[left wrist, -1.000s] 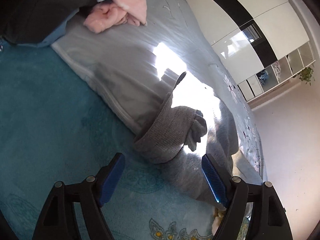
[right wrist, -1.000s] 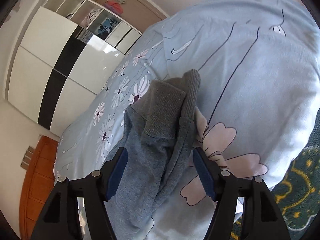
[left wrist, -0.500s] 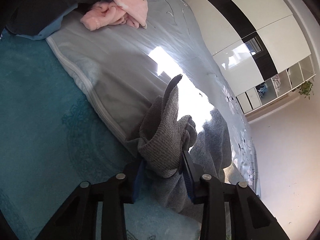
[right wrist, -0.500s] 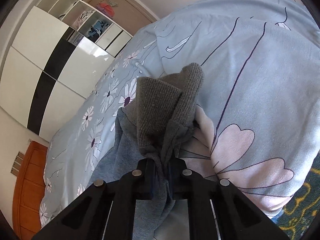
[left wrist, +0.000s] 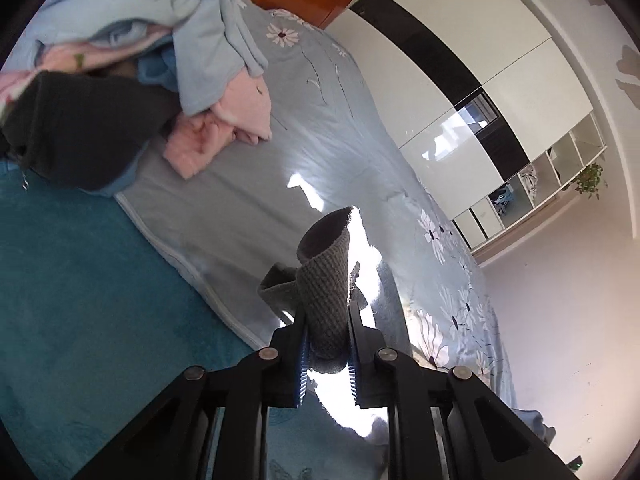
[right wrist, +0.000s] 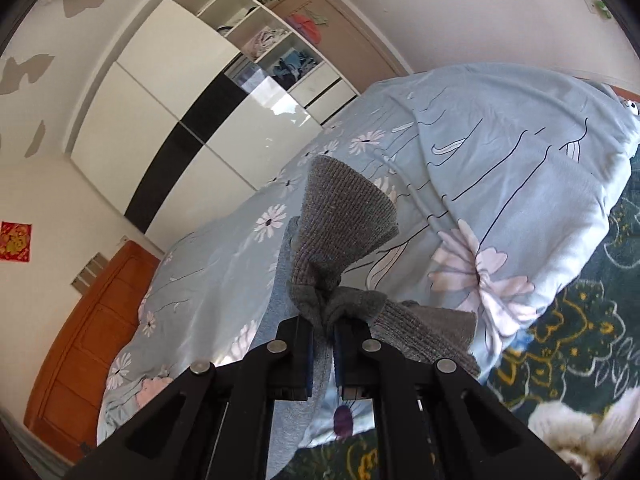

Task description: Fold clothes

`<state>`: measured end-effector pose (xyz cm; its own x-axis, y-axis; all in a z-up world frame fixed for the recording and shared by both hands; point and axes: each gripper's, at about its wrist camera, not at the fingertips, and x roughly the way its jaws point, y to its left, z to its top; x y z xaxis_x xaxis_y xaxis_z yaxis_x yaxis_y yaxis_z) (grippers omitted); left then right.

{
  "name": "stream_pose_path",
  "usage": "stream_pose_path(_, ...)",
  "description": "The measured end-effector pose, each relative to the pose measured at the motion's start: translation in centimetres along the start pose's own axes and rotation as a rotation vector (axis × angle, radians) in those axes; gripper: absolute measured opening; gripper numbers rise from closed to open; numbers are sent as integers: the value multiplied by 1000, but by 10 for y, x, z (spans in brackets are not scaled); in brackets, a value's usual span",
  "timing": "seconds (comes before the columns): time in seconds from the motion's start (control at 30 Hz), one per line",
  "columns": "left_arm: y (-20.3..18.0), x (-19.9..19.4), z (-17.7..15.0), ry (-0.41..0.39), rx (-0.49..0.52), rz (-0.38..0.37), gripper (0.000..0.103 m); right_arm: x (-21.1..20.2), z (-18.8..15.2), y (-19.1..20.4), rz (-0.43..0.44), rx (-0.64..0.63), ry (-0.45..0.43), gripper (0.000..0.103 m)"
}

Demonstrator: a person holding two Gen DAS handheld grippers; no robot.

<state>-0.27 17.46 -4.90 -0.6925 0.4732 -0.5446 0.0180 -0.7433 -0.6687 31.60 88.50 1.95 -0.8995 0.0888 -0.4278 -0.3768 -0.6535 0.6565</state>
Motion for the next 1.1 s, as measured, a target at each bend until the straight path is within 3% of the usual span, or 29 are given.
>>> stream_pose_path(0.1,37,-34,6,-19,21,26,17,-30,-38,3,4,-43,23,8)
stream_pose_path(0.2,71,-44,-5,19,24,59,17,-49,-89,-19,-36,-33,75,8)
stream_pose_path(0.33,114,-45,-26,95,2,99,18,-55,-149,-76,-90,122,150,7)
stream_pose_path(0.43,136,-42,-36,140,-25,108,19,-59,-173,-98,-84,205,137,8)
stream_pose_path(0.53,141,-42,-39,161,-38,102,24,-66,-177,-100,-86,237,125,8)
stream_pose_path(0.6,138,-49,-40,163,-9,95,35,-77,-176,-91,-118,189,120,12)
stream_pose_path(0.7,130,-65,-39,146,52,115,52,-97,-171,-75,-168,99,88,38)
stream_pose_path(0.8,117,-81,-36,98,95,116,60,-111,-157,-72,-175,57,37,44)
stream_pose_path(0.87,105,-86,-36,78,102,92,61,-107,-148,-86,-162,129,23,44)
stream_pose_path(1.03,78,-84,-43,89,108,15,61,-93,-154,-129,-94,458,44,46)
stream_pose_path(1.1,68,-84,-44,81,125,8,61,-99,-158,-132,-79,482,33,46)
